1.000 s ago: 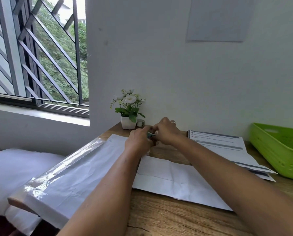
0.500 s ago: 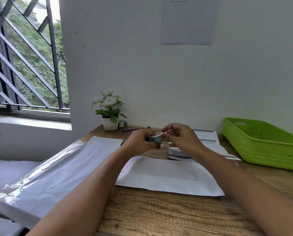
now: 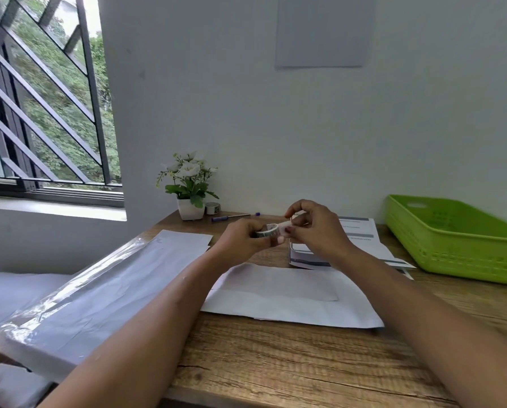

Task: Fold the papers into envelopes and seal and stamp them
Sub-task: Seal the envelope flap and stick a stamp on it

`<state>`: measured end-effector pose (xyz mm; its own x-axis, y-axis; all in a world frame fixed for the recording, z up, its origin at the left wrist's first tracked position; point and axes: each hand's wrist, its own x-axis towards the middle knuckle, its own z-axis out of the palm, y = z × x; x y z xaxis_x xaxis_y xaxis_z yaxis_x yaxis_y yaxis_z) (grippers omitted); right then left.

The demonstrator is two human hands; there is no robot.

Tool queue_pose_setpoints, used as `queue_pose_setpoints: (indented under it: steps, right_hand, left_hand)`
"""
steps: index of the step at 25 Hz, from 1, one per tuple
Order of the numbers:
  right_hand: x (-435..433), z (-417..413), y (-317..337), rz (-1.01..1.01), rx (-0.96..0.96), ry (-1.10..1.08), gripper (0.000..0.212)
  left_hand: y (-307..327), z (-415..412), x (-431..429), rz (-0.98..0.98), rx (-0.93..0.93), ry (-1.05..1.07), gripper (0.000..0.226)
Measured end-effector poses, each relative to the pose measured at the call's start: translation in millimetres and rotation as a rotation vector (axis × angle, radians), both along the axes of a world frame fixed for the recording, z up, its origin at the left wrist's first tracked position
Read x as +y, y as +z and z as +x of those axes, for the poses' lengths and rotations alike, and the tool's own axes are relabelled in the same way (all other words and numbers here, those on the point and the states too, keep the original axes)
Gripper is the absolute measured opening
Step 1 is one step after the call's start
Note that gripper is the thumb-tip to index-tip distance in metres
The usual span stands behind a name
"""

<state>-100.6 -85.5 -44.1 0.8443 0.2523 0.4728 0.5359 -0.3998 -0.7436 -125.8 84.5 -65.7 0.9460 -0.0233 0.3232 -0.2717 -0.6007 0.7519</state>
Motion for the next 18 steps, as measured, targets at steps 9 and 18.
queue_pose_setpoints:
  steps: [9,18]
  right_hand:
    - [-6.3,-0.6,-2.6,0.090,0.147,0.027,0.016]
    - [-7.9,1.2,-2.9,0.043,0.141,0.040,0.038]
  left_hand:
    - [-8.1,4.6,23.2,0.361,-0.028,0.260,0.021]
    - [-19.6,11.2,25.7,0.696,-0.039,0.556,0.025]
